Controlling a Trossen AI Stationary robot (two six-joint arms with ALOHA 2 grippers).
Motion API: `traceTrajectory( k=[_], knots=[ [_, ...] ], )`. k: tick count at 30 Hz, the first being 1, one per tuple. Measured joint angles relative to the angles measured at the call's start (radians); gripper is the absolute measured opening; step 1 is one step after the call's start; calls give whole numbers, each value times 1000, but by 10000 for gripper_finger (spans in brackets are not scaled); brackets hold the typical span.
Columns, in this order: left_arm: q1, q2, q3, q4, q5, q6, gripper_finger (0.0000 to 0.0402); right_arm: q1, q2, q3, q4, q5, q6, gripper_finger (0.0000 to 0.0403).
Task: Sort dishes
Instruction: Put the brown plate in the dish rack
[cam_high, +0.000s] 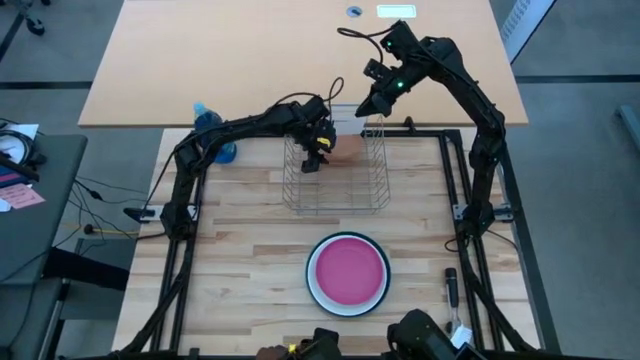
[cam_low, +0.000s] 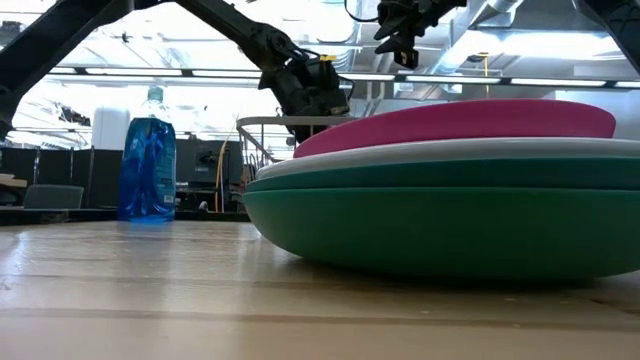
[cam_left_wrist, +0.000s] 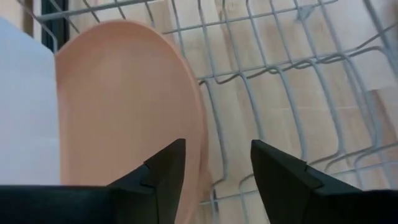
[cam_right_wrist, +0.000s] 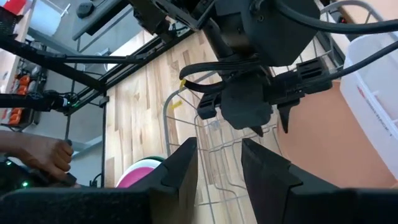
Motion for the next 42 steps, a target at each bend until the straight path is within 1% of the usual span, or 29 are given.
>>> traceTrajectory(
  k=[13, 18, 22, 25, 30, 31, 36, 39, 42],
  knots=[
    [6, 5, 0, 18, -4, 3, 142, 0, 0, 0, 10, -3, -19, 128],
    [7, 25, 1, 22, 36, -18, 129, 0, 0, 0, 10, -4, -19, 128],
    [7, 41, 1, 2, 38, -31, 117, 0, 0, 0, 9, -5, -16, 128],
    [4, 40, 1, 8, 26, -30, 91, 0, 0, 0, 9, -7, -10, 128],
    [3, 40, 1, 18, 12, -63, 20, 0, 0, 0, 8, -10, -10, 128],
    [3, 40, 1, 18, 12, -73, 11, 0, 0, 0, 8, -10, -10, 128],
    [3, 26, 0, 8, 9, -86, 10, 0, 0, 0, 9, -10, -10, 128],
    [2, -5, 0, 4, 10, -93, 4, 0, 0, 0, 9, -10, -10, 128],
    [12, -41, 0, -7, 45, -125, 5, 0, 0, 0, 9, -10, -10, 128]
  ],
)
